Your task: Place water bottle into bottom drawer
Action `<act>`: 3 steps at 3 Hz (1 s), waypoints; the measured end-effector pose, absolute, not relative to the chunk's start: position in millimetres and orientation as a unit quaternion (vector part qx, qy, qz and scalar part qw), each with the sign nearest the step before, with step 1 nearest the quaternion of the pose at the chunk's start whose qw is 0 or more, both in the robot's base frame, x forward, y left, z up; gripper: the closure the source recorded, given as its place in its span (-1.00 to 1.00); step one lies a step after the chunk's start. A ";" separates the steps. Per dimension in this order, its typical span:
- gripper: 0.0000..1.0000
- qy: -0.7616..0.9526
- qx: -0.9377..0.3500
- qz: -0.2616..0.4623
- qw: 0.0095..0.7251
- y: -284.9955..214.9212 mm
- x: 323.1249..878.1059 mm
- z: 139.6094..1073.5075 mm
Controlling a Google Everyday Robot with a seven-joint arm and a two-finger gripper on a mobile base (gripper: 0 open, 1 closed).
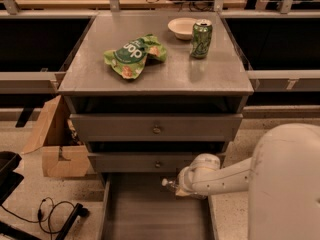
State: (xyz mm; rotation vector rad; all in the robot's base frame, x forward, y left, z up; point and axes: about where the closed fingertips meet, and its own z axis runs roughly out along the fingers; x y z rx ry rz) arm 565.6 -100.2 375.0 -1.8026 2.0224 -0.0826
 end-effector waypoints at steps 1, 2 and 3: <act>1.00 0.729 -0.653 -0.007 0.206 -78.9 576.8 303.1; 1.00 0.732 -0.655 0.019 0.188 -63.2 563.1 237.5; 1.00 0.737 -0.647 0.047 0.187 -51.9 540.6 195.9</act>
Offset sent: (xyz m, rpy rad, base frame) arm -0.0162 0.0558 -0.2198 0.0530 0.1711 0.0308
